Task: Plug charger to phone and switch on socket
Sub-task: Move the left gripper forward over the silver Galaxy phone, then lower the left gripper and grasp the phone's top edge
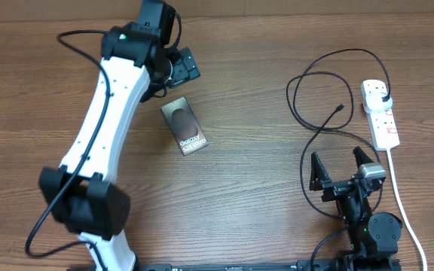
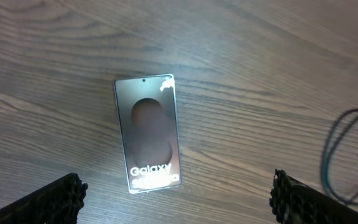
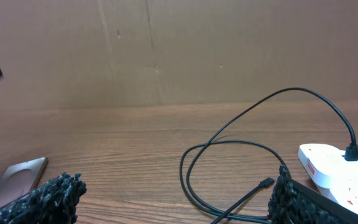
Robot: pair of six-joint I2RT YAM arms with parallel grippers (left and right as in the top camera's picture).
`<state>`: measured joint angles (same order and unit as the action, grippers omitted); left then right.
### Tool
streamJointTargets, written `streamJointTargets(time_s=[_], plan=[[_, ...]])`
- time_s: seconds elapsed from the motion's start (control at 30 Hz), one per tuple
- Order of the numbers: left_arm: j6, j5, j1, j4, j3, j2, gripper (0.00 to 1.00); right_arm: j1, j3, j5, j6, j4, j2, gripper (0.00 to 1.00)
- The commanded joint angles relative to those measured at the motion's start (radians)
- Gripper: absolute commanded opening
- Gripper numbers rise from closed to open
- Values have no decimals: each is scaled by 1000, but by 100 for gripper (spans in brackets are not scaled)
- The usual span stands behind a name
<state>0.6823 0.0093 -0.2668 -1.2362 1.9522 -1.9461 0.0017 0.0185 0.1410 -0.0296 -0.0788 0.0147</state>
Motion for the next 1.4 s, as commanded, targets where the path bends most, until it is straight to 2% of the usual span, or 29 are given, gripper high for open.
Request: streamJointTargets(time_s=[0.0,0.47,0.73,0.93,1.37], plan=[[45,-20,-5,-16,22,-86,100,4,-10,-6,2,5,-12,100],[61,-17,-5,-12,21,-236,100,4,-10,-6,1,5,-12,100],[142,18,-5,-32,15,-258,100,4,-10,-6,2,5,-12,100],[123,17,-9,-20,-28,-258,100,4,-10,-6,1,5,-12,100],[53,66,-10,123,-216,-258,100,4,-10,-6,2,5,-12,100]])
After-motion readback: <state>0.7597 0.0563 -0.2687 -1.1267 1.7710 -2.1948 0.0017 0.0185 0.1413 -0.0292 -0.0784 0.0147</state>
